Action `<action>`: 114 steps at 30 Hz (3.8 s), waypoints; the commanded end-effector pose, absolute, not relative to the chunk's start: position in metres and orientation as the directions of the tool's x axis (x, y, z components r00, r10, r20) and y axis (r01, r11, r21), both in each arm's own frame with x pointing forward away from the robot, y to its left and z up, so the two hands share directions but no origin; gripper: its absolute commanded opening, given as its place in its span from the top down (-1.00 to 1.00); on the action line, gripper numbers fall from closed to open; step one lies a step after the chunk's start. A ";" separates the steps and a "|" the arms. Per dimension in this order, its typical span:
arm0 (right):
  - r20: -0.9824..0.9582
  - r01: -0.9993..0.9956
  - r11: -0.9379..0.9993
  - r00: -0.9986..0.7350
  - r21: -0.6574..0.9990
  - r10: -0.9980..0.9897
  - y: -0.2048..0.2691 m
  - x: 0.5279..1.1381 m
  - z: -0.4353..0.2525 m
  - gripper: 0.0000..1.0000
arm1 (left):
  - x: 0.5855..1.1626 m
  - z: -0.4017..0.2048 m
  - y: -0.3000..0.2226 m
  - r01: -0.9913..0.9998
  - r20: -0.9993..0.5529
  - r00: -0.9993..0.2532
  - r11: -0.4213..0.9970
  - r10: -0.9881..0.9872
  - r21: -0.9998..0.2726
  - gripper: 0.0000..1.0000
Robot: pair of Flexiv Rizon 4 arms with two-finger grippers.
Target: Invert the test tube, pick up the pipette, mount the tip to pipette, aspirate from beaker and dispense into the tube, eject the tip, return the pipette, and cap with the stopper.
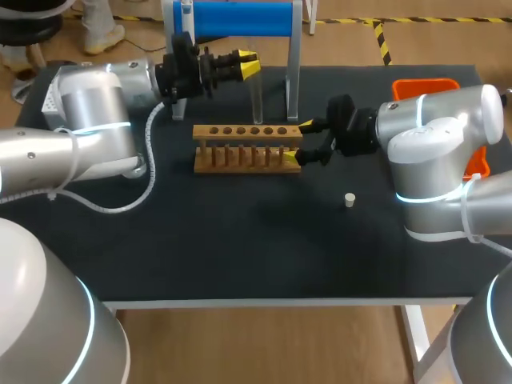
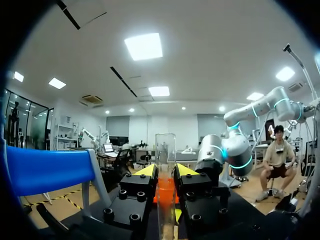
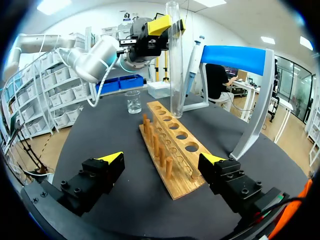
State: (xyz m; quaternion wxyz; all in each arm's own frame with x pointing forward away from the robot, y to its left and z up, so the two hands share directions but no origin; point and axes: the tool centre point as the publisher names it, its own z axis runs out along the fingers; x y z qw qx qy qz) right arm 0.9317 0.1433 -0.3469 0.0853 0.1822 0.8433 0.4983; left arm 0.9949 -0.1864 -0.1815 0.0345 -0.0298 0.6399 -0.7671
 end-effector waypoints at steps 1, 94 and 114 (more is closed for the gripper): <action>0.038 0.222 0.437 -0.919 0.872 0.392 0.143 0.931 -0.347 -1.00 | 0.996 -0.186 -0.186 0.015 0.001 -0.996 -0.185 -0.086 -0.983 1.00; 0.038 0.222 0.437 -0.919 0.872 0.392 0.143 0.931 -0.347 -1.00 | 0.993 -0.224 -0.188 0.024 -0.027 -0.994 0.027 -0.108 -0.999 1.00; 0.038 0.222 0.437 -0.919 0.872 0.392 0.143 0.931 -0.347 -1.00 | 0.994 -0.235 -0.188 0.032 -0.032 -0.991 0.004 -0.129 -0.999 1.00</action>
